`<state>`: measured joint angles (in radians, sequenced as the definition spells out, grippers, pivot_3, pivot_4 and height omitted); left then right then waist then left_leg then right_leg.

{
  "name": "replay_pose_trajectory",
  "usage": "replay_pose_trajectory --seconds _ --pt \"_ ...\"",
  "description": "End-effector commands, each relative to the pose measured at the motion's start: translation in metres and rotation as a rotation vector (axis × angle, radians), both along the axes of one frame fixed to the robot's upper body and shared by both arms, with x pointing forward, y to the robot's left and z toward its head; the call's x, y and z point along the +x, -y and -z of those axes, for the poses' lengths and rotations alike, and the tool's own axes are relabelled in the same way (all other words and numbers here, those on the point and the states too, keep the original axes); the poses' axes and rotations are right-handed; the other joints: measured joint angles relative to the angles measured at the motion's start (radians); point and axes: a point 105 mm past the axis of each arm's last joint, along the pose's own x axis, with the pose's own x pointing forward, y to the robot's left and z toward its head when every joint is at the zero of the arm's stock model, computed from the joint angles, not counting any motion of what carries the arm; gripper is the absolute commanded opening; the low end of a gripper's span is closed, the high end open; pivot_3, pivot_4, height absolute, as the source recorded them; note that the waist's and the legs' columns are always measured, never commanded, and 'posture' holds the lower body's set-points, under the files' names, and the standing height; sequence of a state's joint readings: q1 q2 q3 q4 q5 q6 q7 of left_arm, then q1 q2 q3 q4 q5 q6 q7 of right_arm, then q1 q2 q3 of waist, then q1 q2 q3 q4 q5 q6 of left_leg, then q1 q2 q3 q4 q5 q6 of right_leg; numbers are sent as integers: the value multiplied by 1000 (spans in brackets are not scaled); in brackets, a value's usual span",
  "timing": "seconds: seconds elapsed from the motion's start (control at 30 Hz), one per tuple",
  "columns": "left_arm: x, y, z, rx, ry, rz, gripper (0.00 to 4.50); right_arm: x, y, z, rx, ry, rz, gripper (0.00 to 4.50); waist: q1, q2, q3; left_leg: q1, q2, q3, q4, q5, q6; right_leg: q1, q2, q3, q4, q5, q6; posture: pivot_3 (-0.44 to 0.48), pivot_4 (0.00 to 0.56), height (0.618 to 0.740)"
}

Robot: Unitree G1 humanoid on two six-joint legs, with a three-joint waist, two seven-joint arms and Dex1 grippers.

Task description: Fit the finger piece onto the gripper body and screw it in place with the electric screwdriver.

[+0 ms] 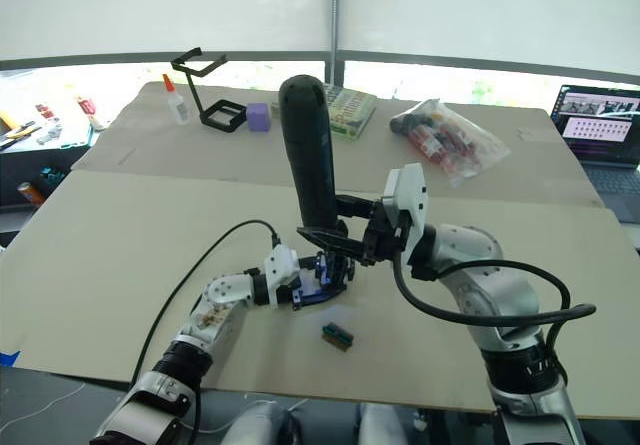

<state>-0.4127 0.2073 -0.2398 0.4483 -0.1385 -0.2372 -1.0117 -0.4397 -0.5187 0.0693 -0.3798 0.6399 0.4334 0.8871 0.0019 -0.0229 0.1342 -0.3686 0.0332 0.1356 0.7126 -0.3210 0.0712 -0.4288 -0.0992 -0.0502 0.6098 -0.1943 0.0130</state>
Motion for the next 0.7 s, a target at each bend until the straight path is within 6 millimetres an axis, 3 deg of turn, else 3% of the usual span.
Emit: replay_pose_trajectory --seconds 0.03,0.23,0.5,0.7 --pt "-6 -4 10 37 -27 16 2494 0 3 -11 -4 -7 -26 1928 -1 0 0 -1 0 0 0 0 0 -1 -1 0 0 0 0 0 150 740" --pt "-12 -7 25 116 -46 36 2494 -24 -2 -56 150 133 -163 1928 0 1 1 -13 -1 0 1 5 -8 -12 -1 -2 1 0 0 0 150 740" --pt "-7 -8 21 75 -71 -12 2494 -30 2 -63 171 195 -197 1928 2 3 3 -19 -1 1 2 5 -8 -15 1 -5 0 1 1 0 150 740" --pt "-4 -10 21 81 -71 -29 2494 -32 4 -73 193 234 -207 1928 2 2 3 -13 -1 1 3 2 -3 -9 0 -7 0 1 1 0 150 740"
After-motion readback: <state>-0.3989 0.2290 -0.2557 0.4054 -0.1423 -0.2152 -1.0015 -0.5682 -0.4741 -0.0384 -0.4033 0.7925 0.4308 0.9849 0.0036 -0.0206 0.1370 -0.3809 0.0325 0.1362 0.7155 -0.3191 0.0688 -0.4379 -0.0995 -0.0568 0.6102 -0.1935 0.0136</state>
